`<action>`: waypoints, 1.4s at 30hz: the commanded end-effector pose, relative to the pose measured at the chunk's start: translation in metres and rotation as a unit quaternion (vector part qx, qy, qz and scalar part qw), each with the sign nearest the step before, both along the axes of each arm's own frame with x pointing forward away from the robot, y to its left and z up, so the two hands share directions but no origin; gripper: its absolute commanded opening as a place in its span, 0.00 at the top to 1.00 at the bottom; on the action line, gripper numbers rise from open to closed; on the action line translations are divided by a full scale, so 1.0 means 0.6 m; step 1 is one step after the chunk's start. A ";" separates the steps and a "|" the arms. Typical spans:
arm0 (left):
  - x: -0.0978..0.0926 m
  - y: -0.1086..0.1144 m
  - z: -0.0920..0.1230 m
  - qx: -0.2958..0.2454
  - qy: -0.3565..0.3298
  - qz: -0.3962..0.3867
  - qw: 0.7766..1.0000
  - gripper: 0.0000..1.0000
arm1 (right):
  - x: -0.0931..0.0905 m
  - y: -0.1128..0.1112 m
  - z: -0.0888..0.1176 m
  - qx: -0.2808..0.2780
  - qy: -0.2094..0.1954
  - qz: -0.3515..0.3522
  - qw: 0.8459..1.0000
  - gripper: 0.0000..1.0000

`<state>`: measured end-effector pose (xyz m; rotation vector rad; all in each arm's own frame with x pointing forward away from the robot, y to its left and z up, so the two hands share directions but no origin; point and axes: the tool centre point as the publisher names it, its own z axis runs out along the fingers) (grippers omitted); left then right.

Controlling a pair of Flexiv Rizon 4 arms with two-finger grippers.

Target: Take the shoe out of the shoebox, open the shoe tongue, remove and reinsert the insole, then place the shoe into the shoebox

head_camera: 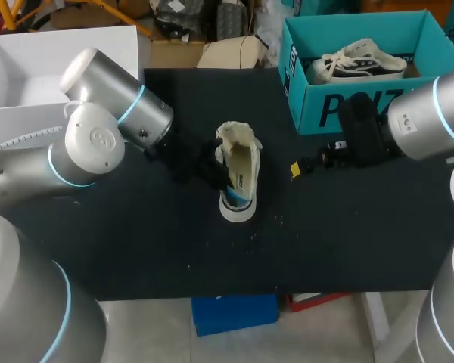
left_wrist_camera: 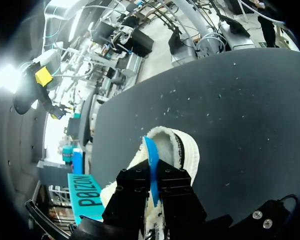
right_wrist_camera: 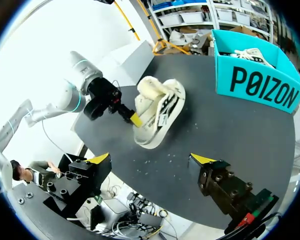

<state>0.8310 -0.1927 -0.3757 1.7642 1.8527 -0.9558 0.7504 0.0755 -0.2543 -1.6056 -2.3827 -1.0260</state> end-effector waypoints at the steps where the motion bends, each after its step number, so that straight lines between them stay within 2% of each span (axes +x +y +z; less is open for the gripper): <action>1: 0.002 -0.015 -0.002 0.031 -0.007 -0.004 0.999 1.00 | 0.001 0.002 0.000 -0.001 0.001 0.000 1.000 0.00; 8: -0.010 -0.025 -0.014 0.072 -0.010 -0.034 0.997 1.00 | 0.001 0.002 0.000 -0.001 0.001 0.000 1.000 0.00; 9: -0.014 -0.024 -0.015 0.079 -0.006 -0.045 0.996 0.91 | 0.001 0.002 0.000 -0.001 0.001 0.000 1.000 0.00; 10: -0.017 -0.021 -0.013 0.086 -0.006 -0.056 0.995 0.62 | 0.001 0.002 0.000 -0.001 0.001 0.000 1.000 0.00; 12: -0.019 -0.009 -0.001 0.092 -0.006 -0.060 0.994 0.50 | 0.001 0.002 0.000 -0.001 0.001 0.000 1.000 0.00; 13: -0.018 -0.001 0.010 0.091 -0.005 -0.061 0.994 0.37 | 0.001 0.002 0.000 -0.001 0.001 0.000 1.000 0.00; 14: -0.017 0.010 0.022 0.100 -0.011 -0.067 0.993 0.19 | 0.001 0.002 0.000 -0.001 0.001 0.000 1.000 0.00; 15: -0.015 0.018 0.032 0.100 -0.012 -0.068 0.993 0.13 | 0.001 0.002 0.000 -0.001 0.001 0.000 1.000 0.00; 16: -0.014 0.025 0.045 0.095 -0.011 -0.070 0.993 0.12 | 0.001 0.002 0.000 -0.001 0.001 0.000 1.000 0.00; 18: -0.012 0.035 0.064 0.087 -0.013 -0.075 0.993 0.13 | 0.001 0.002 0.000 -0.001 0.001 0.000 1.000 0.00; 19: -0.009 0.038 0.078 0.079 -0.015 -0.074 0.994 0.18 | 0.001 0.002 0.000 -0.001 0.001 0.000 1.000 0.00; 20: -0.006 0.039 0.085 0.076 -0.020 -0.073 0.994 0.27 | 0.001 0.002 0.000 -0.001 0.001 0.000 1.000 0.00; 21: -0.003 0.038 0.089 0.078 -0.029 -0.070 0.994 0.47 | 0.001 0.002 0.000 -0.001 0.001 0.000 1.000 0.00; 23: 0.002 0.032 0.087 0.094 -0.045 -0.070 0.992 0.64 | 0.001 0.002 0.000 -0.001 0.001 0.000 1.000 0.00; 24: 0.003 0.026 0.082 0.110 -0.058 -0.074 0.989 0.90 | 0.001 0.002 0.000 -0.001 0.001 0.000 1.000 0.00; 25: 0.002 0.021 0.075 0.135 -0.075 -0.083 0.985 1.00 | 0.001 0.002 0.000 -0.001 0.001 0.000 1.000 0.00; 28: -0.002 0.008 0.052 0.182 -0.102 -0.097 0.973 1.00 | 0.001 0.002 0.000 -0.001 0.001 0.000 1.000 0.00; 36: -0.008 0.002 0.015 0.246 -0.117 -0.109 0.956 1.00 | 0.001 0.002 0.000 -0.001 0.001 0.000 1.000 0.00; 42: -0.008 0.003 -0.006 0.266 -0.114 -0.109 0.951 1.00 | 0.001 0.002 0.000 -0.001 0.001 0.000 1.000 0.00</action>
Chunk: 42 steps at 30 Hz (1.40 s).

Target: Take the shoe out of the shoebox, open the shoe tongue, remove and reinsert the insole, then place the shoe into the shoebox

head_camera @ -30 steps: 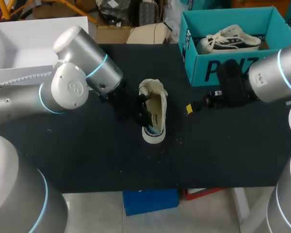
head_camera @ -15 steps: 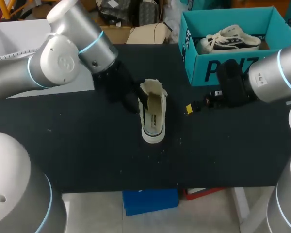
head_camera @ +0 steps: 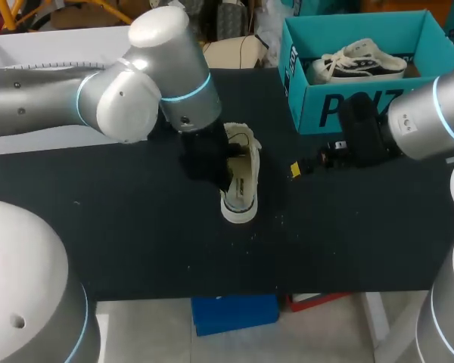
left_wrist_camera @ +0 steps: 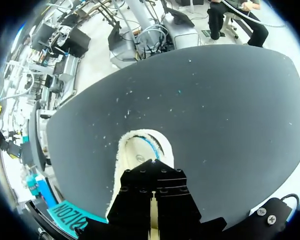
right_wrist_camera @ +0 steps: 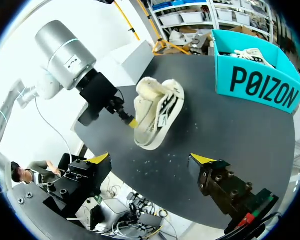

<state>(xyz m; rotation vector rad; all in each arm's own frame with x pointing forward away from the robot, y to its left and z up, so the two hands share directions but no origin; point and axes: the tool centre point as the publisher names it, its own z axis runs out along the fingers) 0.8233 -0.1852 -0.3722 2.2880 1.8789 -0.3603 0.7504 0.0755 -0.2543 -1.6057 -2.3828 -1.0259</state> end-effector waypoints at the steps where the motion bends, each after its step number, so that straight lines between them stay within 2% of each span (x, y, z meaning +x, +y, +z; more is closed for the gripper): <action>1: 0.005 -0.011 -0.019 0.029 -0.007 0.000 1.000 1.00 | 0.001 0.002 0.000 -0.001 0.001 0.000 1.000 0.00; 17: 0.000 -0.029 -0.067 0.049 0.003 -0.010 0.999 1.00 | 0.001 0.002 0.000 -0.001 0.001 0.000 1.000 0.00; 21: 0.007 -0.026 -0.030 -0.001 0.017 0.003 1.000 1.00 | 0.001 0.002 0.000 -0.001 0.001 0.000 1.000 0.00; 25: 0.024 -0.015 0.035 -0.117 0.065 0.040 0.990 1.00 | 0.001 0.002 0.000 -0.001 0.001 0.000 1.000 0.00; 28: 0.045 -0.005 0.083 -0.222 0.104 0.078 0.966 1.00 | 0.001 0.002 0.000 -0.001 0.001 0.000 1.000 0.00; 33: 0.093 0.014 0.143 -0.335 0.113 0.150 0.923 1.00 | 0.001 0.002 0.000 -0.001 0.001 0.000 1.000 0.00; 37: 0.131 0.022 0.165 -0.370 0.106 0.195 0.902 1.00 | 0.001 0.002 0.000 -0.001 0.001 0.000 1.000 0.00; 40: 0.161 0.021 0.167 -0.379 0.113 0.212 0.894 1.00 | 0.001 0.002 0.000 -0.001 0.001 0.000 1.000 0.00; 42: 0.182 0.017 0.160 -0.360 0.095 0.225 0.900 1.00 | 0.001 0.002 0.000 -0.001 0.001 0.000 1.000 0.00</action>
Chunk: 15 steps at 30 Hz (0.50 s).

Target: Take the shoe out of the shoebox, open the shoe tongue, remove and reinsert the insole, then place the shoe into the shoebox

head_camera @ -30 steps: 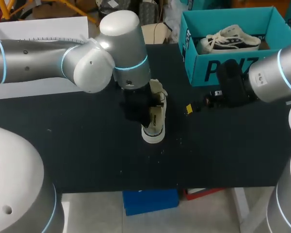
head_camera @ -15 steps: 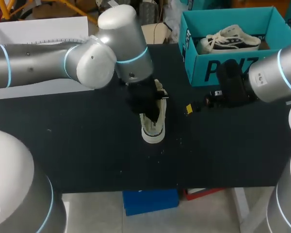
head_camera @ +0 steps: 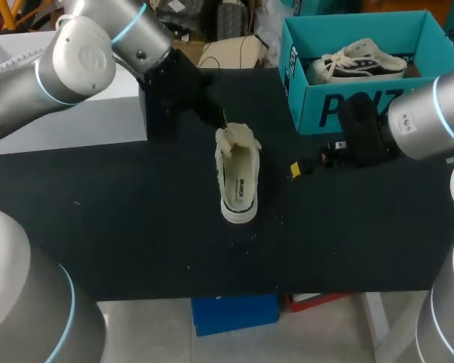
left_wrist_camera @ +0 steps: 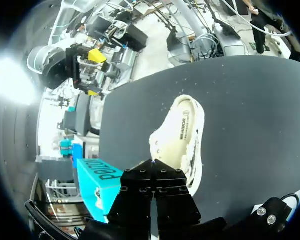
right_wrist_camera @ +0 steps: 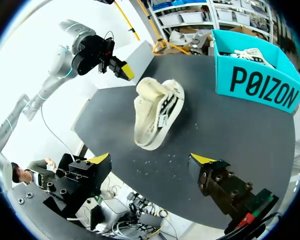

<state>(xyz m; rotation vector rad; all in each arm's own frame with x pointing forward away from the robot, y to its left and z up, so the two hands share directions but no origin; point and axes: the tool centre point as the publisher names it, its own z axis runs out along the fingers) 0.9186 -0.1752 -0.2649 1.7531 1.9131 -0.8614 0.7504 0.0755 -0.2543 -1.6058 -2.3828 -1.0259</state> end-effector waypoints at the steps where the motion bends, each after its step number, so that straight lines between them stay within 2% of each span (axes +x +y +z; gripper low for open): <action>1: 0.034 -0.001 -0.021 -0.147 0.022 0.117 0.982 1.00 | 0.001 0.002 0.000 -0.001 0.001 0.000 1.000 0.00; 3: 0.052 -0.007 -0.026 -0.119 0.004 0.122 0.985 1.00 | 0.001 0.002 0.000 -0.001 0.001 0.000 1.000 0.00; 10: 0.102 -0.046 -0.053 -0.086 0.008 0.102 0.991 1.00 | 0.001 0.002 0.000 -0.001 0.001 0.000 1.000 0.00; 15: 0.116 -0.076 -0.071 -0.051 0.014 0.059 0.997 1.00 | 0.001 0.002 0.000 -0.001 0.001 0.000 1.000 0.00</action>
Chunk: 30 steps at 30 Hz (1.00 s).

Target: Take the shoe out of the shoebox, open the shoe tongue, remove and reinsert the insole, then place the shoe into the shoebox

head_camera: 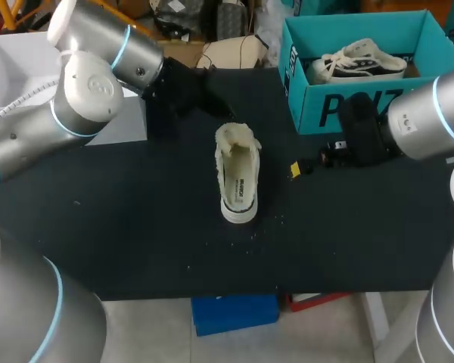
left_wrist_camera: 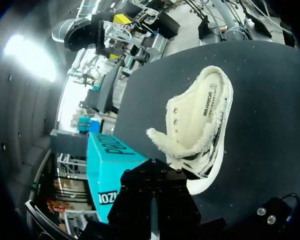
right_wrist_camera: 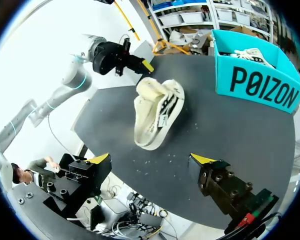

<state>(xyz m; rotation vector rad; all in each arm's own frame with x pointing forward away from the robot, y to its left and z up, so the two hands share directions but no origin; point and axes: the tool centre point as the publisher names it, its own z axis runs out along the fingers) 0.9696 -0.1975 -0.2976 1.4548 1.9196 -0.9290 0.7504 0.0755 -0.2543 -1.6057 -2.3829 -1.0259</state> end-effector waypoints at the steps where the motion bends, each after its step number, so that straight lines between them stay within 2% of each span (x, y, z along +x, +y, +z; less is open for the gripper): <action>1: 0.030 -0.041 -0.017 0.033 0.009 -0.042 0.999 1.00 | 0.001 0.002 0.000 -0.001 0.001 0.000 1.000 0.00; 6: 0.012 -0.042 -0.018 0.062 0.013 -0.104 0.993 1.00 | 0.001 0.002 0.000 -0.001 0.001 0.000 1.000 0.00; 12: -0.022 -0.032 -0.035 0.083 0.030 -0.162 0.983 1.00 | 0.001 0.002 0.000 -0.001 0.001 0.000 1.000 0.00; 22: -0.090 -0.039 -0.093 0.103 0.069 -0.200 0.972 1.00 | 0.001 0.002 0.000 -0.001 0.001 0.000 1.000 0.00; 26: -0.102 -0.045 -0.105 0.113 0.074 -0.210 0.968 1.00 | 0.001 0.002 0.000 -0.001 0.001 0.000 1.000 0.00; 30: -0.101 -0.053 -0.113 0.119 0.073 -0.214 0.967 1.00 | 0.001 0.002 0.000 -0.001 0.001 0.000 1.000 0.00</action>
